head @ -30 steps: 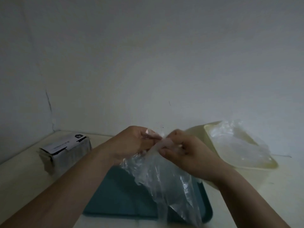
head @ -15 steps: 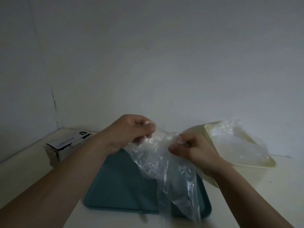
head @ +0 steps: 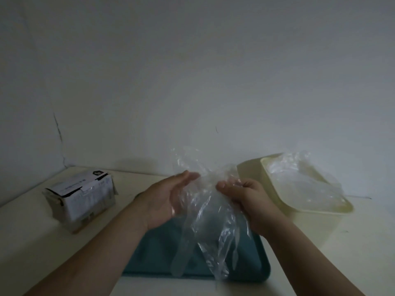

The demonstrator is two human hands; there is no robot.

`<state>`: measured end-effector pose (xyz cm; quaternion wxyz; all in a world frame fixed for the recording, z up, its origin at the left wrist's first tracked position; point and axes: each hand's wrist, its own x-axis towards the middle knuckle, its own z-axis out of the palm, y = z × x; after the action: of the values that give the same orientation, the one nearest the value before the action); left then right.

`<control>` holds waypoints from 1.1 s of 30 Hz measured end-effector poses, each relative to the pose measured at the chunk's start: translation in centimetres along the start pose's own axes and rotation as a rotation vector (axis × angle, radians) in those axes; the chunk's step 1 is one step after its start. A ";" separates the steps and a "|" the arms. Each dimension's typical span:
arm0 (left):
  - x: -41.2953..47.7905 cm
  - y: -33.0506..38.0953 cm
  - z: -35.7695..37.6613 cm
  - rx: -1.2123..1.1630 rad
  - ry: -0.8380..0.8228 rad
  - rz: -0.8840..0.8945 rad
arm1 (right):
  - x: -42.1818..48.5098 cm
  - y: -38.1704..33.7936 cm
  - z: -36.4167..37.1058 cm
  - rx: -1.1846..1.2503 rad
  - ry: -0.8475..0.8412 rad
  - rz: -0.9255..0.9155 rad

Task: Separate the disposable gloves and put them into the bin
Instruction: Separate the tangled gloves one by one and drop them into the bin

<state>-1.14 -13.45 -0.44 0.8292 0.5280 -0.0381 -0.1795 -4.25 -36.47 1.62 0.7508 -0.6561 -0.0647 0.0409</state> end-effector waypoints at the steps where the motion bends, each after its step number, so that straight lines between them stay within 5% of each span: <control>1: 0.1 0.3 0.1 0.022 0.026 0.015 | 0.0 0.2 -0.3 -0.027 0.006 0.013; 7: 0.0 2.7 -1.8 0.127 0.208 0.172 | 0.3 0.9 -2.8 -0.057 0.041 -0.013; 14: -0.3 1.3 -1.4 0.272 0.116 0.162 | 0.1 -1.7 0.4 0.037 -0.286 -0.083; 24: -1.7 -0.2 0.3 0.011 -0.086 0.039 | 2.2 0.7 2.3 -0.155 0.125 -0.121; 30: -2.3 0.5 2.1 -0.089 -0.068 0.000 | 1.7 1.0 2.2 0.012 0.095 0.034; 33: -2.5 0.7 2.9 0.099 -0.087 0.038 | 1.6 1.1 2.3 0.045 0.084 0.028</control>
<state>-4.00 -14.81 1.73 0.8028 0.5592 -0.0932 -0.1845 -2.99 -33.87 0.92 0.7666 -0.6412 -0.0228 0.0252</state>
